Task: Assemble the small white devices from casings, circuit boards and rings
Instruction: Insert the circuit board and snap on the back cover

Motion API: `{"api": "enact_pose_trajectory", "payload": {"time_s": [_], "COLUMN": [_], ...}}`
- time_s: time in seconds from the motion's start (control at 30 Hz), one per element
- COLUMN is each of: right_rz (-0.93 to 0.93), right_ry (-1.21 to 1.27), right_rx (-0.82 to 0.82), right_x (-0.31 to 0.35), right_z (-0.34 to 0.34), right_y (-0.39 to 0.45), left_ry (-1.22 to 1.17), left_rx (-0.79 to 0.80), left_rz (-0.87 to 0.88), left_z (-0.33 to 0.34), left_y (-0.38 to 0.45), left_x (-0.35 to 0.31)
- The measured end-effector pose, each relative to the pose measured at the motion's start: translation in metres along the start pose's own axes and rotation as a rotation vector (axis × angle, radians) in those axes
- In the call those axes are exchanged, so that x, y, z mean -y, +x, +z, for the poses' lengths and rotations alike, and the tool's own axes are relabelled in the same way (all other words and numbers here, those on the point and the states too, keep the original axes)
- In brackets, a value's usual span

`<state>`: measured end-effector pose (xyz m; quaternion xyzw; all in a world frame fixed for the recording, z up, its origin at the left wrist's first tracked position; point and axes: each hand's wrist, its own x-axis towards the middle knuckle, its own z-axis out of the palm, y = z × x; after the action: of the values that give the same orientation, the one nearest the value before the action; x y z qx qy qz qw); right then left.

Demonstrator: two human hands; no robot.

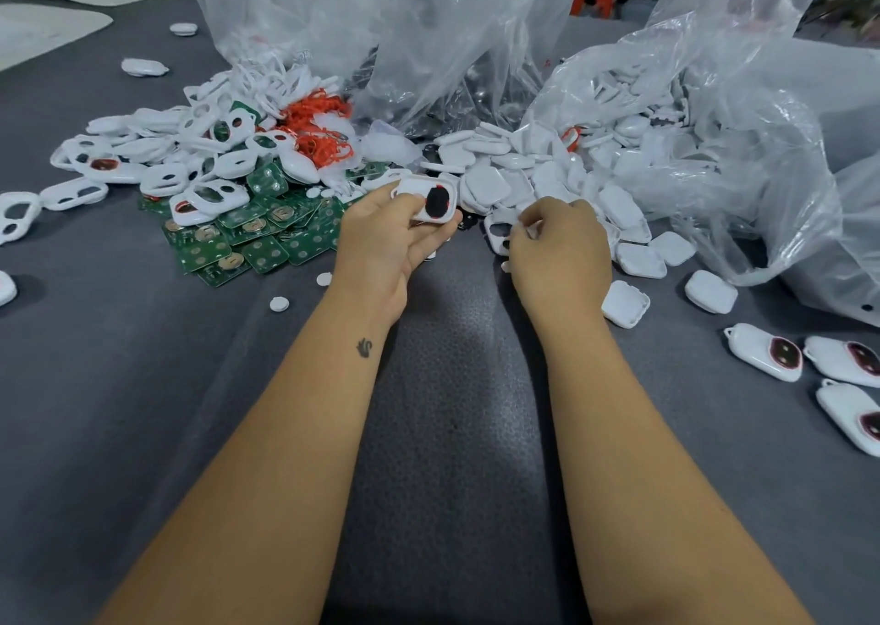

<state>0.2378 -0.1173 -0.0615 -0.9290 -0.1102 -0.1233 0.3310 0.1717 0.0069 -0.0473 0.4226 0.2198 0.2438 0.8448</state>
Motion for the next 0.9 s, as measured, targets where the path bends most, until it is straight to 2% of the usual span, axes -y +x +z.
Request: {"api": "enact_pose_trajectory", "payload": {"time_s": [0.17, 0.23, 0.4, 0.57, 0.77, 0.9], "right_rz": [-0.087, -0.079, 0.024, 0.22, 0.178, 0.139], "right_ry": [0.194, 0.315, 0.674, 1.178, 1.121, 1.22], "right_rx": [-0.156, -0.165, -0.081, 0.124, 0.165, 0.234], "right_x": [0.005, 0.01, 0.027, 0.033, 0.032, 0.03], "right_z": [-0.003, -0.003, -0.002, -0.004, -0.002, -0.003], "right_y": [-0.002, -0.005, -0.014, -0.016, -0.018, -0.016], "left_ry": [0.027, 0.039, 0.034, 0.013, -0.039, -0.028], "left_rx": [0.015, 0.013, -0.004, 0.004, -0.033, -0.043], "left_rz": [0.021, 0.027, 0.009, 0.002, -0.002, 0.002], "left_z": [0.0, 0.001, 0.003, 0.003, -0.001, -0.001], "left_y": [-0.001, -0.001, -0.001, -0.002, 0.0, 0.0], "left_x": [0.001, 0.001, 0.001, 0.0, -0.005, -0.004]}}
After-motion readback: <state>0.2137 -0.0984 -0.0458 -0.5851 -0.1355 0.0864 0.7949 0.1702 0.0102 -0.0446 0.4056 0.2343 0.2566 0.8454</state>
